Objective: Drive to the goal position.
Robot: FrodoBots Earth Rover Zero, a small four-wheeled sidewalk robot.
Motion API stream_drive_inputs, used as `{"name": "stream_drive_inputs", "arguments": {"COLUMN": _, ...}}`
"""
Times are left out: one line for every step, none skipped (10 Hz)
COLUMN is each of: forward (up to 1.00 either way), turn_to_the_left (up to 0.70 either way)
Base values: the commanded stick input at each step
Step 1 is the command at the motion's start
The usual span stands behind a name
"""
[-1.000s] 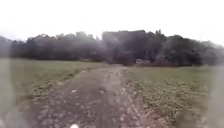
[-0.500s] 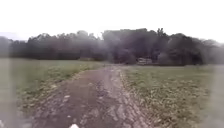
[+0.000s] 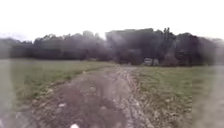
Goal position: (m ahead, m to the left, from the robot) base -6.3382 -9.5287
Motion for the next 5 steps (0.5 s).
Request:
{"name": "stream_drive_inputs", "arguments": {"forward": 0.70, "turn_to_the_left": 0.13}}
{"name": "stream_drive_inputs", "arguments": {"forward": 0.70, "turn_to_the_left": 0.12}}
{"name": "stream_drive_inputs", "arguments": {"forward": 0.70, "turn_to_the_left": 0.06}}
{"name": "stream_drive_inputs", "arguments": {"forward": 0.70, "turn_to_the_left": 0.00}}
{"name": "stream_drive_inputs", "arguments": {"forward": 0.70, "turn_to_the_left": 0.00}}
